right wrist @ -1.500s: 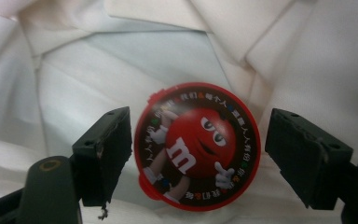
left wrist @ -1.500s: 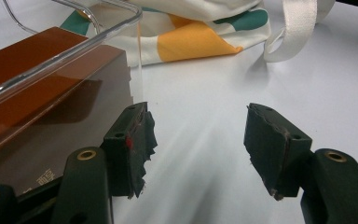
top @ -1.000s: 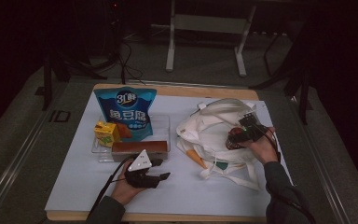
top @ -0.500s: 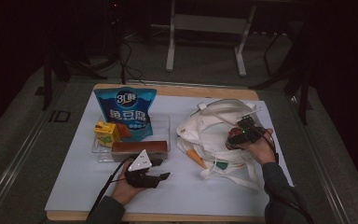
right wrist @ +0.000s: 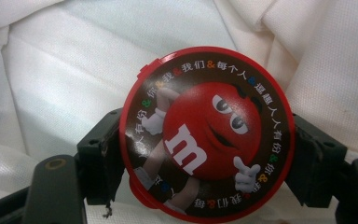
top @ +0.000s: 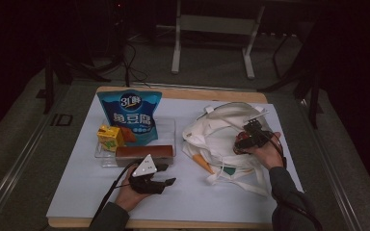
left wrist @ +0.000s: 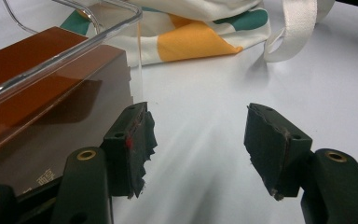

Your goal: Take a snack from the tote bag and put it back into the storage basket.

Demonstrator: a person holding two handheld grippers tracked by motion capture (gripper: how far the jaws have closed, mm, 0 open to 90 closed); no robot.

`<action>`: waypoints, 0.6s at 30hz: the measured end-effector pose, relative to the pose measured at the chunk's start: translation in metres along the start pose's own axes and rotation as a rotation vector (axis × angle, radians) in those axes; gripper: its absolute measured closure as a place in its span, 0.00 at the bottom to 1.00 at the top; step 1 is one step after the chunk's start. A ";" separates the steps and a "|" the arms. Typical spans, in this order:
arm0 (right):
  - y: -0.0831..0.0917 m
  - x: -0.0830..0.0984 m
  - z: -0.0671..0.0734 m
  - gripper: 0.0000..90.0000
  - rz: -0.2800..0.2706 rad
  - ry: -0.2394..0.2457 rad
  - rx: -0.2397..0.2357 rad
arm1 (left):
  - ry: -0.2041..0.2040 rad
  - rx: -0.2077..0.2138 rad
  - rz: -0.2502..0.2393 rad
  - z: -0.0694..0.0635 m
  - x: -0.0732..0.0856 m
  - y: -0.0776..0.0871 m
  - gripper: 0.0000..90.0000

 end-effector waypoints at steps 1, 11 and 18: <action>0.000 0.000 0.000 0.28 -0.001 0.002 0.002 | 0.000 0.000 0.000 0.000 0.000 0.000 0.45; 0.001 -0.001 0.002 0.29 -0.004 0.011 0.000 | 0.000 0.000 0.000 0.000 0.000 0.000 0.45; 0.001 -0.002 0.004 0.29 0.001 0.020 -0.004 | 0.002 0.001 -0.001 0.000 0.000 0.000 0.45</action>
Point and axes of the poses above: each handheld gripper's, and its own axes: y roughly backward along the jaws, x roughly out of its underside, z roughly to its left, the point moved 7 cm from there along -y, roughly forward along the jaws, and after that the axes turned 7 degrees about -x, right-handed, at the moved point
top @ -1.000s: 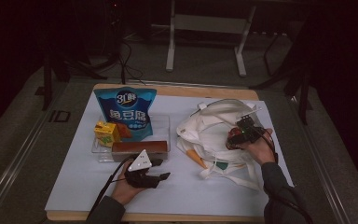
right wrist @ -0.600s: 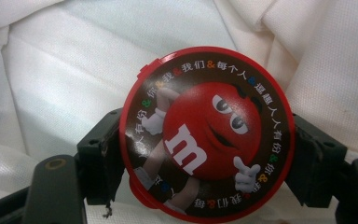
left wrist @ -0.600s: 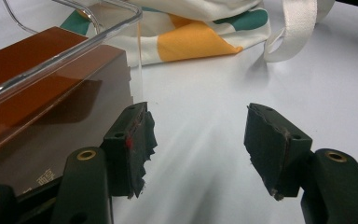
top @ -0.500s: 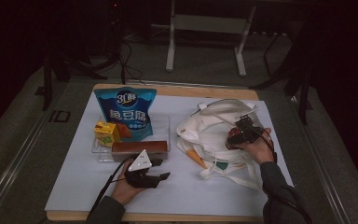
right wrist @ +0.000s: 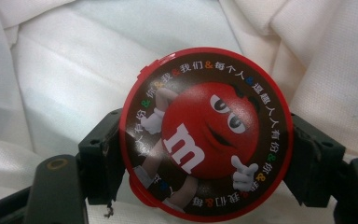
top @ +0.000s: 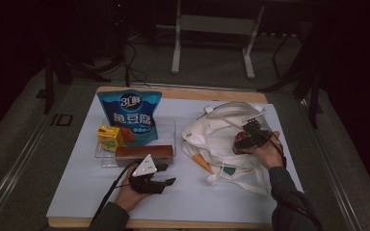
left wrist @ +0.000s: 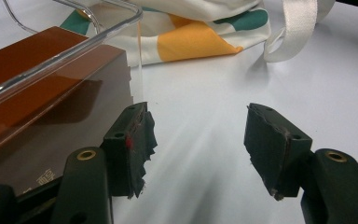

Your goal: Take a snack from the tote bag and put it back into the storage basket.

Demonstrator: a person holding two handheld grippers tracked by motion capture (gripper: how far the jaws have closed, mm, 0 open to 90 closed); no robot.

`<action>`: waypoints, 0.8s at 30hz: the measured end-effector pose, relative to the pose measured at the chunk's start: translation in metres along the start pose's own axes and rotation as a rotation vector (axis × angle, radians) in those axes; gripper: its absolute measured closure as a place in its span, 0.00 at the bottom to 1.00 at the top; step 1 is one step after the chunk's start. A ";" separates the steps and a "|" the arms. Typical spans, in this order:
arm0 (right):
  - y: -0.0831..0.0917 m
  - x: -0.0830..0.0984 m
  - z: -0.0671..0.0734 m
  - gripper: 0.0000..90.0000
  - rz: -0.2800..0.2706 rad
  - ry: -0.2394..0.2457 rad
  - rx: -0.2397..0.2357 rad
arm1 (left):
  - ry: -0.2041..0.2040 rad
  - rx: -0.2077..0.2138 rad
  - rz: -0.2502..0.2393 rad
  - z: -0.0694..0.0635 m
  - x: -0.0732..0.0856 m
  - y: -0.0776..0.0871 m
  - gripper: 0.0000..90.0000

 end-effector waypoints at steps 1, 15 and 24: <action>0.000 0.000 0.001 0.29 0.002 0.001 -0.002 | 0.000 0.000 0.000 0.000 0.000 0.000 0.45; 0.009 -0.009 0.011 0.29 -0.018 0.006 -0.024 | 0.000 0.000 0.000 0.000 0.000 0.000 0.45; 0.018 -0.013 0.014 0.29 -0.028 0.004 -0.032 | 0.001 0.001 0.000 0.000 0.000 0.000 0.45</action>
Point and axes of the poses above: each handheld gripper's, and its own axes: y roughly backward along the jaws, x roughly out of its underside, z roughly to its left, the point moved 7 cm from there along -y, roughly forward along the jaws, and after that the axes turned 7 degrees about -x, right-handed, at the moved point
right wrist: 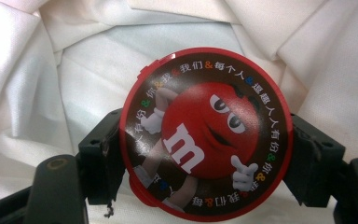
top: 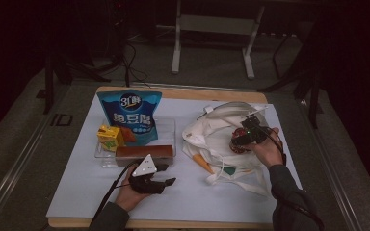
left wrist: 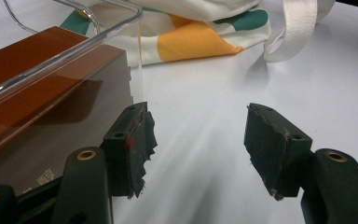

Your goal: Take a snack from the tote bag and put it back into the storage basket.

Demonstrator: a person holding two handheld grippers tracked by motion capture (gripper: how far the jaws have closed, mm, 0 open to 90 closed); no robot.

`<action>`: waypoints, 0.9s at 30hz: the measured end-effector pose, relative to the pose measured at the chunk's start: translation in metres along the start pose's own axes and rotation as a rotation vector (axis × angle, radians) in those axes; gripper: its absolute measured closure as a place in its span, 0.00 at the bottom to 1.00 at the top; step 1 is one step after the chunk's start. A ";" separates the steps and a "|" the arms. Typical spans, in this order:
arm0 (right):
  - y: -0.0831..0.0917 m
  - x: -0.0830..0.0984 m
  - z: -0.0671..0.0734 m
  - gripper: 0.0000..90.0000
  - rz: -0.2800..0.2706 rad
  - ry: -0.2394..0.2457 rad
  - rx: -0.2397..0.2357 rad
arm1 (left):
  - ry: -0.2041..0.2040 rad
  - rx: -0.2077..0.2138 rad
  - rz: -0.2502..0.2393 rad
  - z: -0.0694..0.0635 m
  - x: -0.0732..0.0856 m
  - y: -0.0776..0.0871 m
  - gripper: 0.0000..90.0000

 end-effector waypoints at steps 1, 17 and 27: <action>0.001 -0.001 0.000 0.29 -0.001 0.000 0.001 | 0.000 0.000 0.000 0.000 0.000 0.000 0.45; 0.015 -0.010 0.010 0.29 -0.025 0.013 -0.018 | 0.001 0.000 0.000 0.000 0.000 0.000 0.45; 0.025 -0.017 0.018 0.29 -0.044 0.033 -0.026 | 0.001 -0.001 -0.001 0.000 0.000 0.000 0.45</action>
Point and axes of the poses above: each handheld gripper's, and its own axes: y roughly backward along the jaws, x roughly out of its underside, z roughly to its left, the point moved 7 cm from there along -y, roughly forward along the jaws, and after that the axes turned 7 degrees about -x, right-handed, at the moved point
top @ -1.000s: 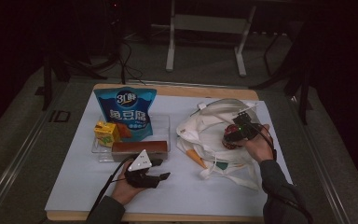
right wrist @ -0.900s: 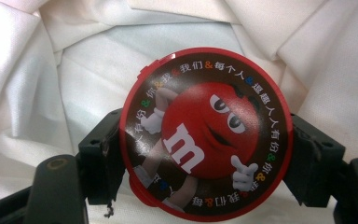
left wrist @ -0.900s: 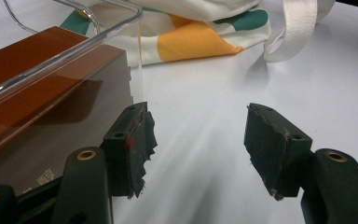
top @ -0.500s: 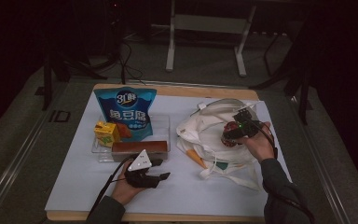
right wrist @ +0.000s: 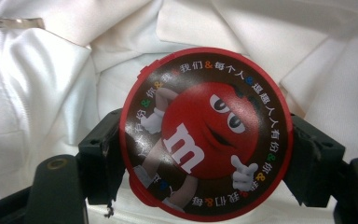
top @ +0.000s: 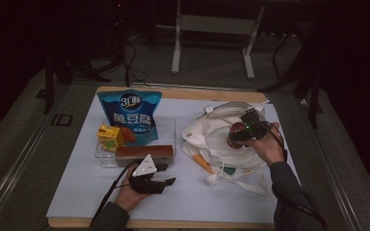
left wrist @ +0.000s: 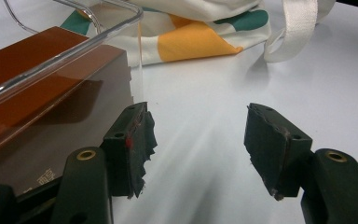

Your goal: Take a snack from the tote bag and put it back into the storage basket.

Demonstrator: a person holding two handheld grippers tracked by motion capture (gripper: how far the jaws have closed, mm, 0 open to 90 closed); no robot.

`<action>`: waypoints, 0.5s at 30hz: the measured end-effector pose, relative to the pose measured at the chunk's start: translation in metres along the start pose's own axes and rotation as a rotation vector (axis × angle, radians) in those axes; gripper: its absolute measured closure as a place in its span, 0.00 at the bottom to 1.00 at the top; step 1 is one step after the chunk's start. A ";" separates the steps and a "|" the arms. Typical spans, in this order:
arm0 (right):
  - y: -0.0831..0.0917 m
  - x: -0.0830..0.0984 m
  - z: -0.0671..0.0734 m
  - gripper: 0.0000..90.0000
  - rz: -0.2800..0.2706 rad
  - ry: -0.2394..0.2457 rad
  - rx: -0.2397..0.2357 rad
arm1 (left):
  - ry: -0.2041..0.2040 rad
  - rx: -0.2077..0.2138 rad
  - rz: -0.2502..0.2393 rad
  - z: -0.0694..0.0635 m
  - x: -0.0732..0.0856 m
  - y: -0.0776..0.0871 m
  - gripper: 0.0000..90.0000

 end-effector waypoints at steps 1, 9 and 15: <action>0.001 -0.001 0.001 0.29 -0.002 0.009 0.000 | 0.000 0.000 0.000 0.000 0.000 0.000 0.45; 0.006 -0.007 0.009 0.29 -0.010 0.034 -0.011 | -0.001 0.000 0.000 0.000 0.000 0.000 0.45; 0.010 -0.011 0.015 0.29 -0.016 0.050 -0.021 | -0.002 0.000 0.000 0.000 0.000 0.000 0.45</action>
Point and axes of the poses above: each handheld gripper's, and its own axes: y roughly backward along the jaws, x roughly out of its underside, z roughly to its left, the point moved 7 cm from there along -y, roughly forward along the jaws, and after that the axes turned 7 degrees about -x, right-handed, at the moved point
